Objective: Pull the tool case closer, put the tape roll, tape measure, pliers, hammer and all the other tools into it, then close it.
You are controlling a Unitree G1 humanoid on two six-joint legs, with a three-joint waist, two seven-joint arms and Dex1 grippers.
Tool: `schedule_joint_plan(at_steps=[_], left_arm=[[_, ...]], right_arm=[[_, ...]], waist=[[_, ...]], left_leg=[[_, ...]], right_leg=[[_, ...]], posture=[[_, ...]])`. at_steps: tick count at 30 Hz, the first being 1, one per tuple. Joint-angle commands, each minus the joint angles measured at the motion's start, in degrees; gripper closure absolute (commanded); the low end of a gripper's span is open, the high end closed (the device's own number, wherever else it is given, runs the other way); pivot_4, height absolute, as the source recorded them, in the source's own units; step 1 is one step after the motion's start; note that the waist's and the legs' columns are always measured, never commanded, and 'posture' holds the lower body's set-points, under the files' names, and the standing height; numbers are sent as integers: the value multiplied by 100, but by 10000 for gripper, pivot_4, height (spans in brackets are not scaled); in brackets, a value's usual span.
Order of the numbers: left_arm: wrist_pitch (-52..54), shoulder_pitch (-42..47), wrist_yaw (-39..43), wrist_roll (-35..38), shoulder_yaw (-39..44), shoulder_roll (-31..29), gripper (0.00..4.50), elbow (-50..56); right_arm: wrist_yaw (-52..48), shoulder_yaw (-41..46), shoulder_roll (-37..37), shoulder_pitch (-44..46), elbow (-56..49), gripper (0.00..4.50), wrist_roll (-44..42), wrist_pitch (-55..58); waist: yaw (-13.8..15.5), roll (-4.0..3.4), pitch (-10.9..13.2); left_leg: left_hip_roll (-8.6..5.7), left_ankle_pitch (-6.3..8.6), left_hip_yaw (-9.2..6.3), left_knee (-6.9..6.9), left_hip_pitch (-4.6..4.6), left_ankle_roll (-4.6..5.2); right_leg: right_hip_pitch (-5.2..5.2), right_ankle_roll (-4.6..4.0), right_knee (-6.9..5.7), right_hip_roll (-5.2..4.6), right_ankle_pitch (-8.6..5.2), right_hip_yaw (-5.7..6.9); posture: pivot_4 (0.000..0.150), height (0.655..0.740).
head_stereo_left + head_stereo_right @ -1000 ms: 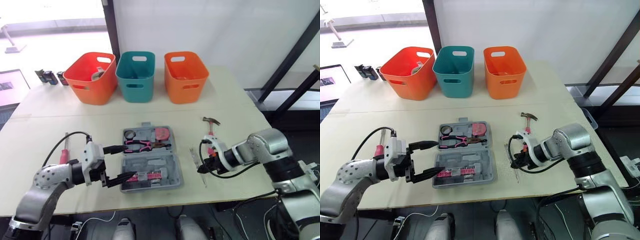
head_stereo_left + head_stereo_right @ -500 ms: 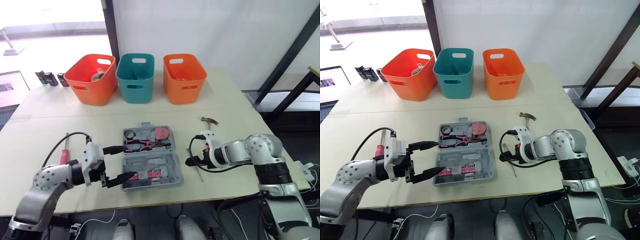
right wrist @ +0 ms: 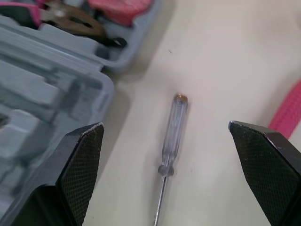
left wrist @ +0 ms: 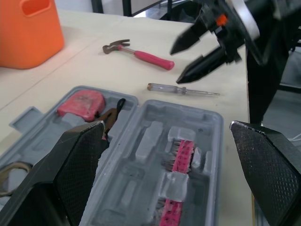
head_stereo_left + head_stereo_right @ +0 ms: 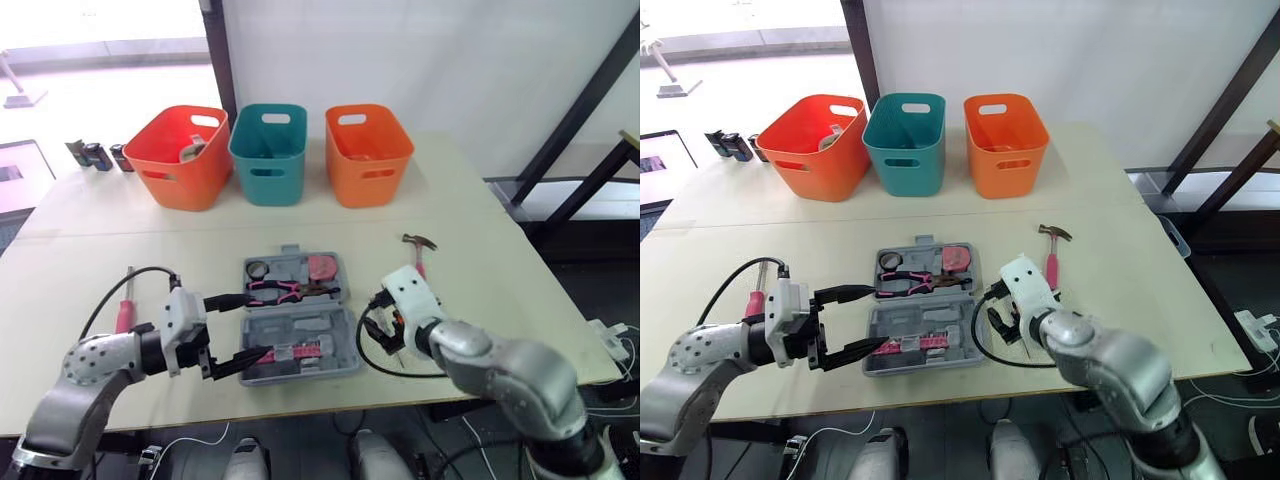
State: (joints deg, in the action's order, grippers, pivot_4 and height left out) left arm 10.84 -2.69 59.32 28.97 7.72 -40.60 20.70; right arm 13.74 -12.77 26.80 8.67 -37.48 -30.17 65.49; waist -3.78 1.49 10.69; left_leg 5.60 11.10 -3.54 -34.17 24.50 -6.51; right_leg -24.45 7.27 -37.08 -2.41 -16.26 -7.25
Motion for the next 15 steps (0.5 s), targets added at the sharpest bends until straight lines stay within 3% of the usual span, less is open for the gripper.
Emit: schedule_joint_plan(at_steps=[1,7,15], left_arm=[[-30,47,20,91,170,-87,0,140],[-18,114,86,139,185,-122,0,83],[-39,280,154,109,138,-125,0,-42]], right_arm=[[-80,45,-181,-443,69,138,696,-1086],[-660,-58,-414,-924,786,138,1366,-2387],[-1112,-5,-914,-1334,1618,138,1773,-3144]], waist=[[-7,0,0],[-21,4,-2],[-4,4,-2]], left_leg=[[0,0,0,-1,-2,0],[1,-2,1,-6,-9,-2],[1,-1,1,-3,-6,-2]], right_leg=[[2,-3,0,0,2,0],[4,-10,-4,1,7,-1],[4,-5,-3,1,4,-1]], posture=[[1500,7400],[1500,7400],[1500,7400]])
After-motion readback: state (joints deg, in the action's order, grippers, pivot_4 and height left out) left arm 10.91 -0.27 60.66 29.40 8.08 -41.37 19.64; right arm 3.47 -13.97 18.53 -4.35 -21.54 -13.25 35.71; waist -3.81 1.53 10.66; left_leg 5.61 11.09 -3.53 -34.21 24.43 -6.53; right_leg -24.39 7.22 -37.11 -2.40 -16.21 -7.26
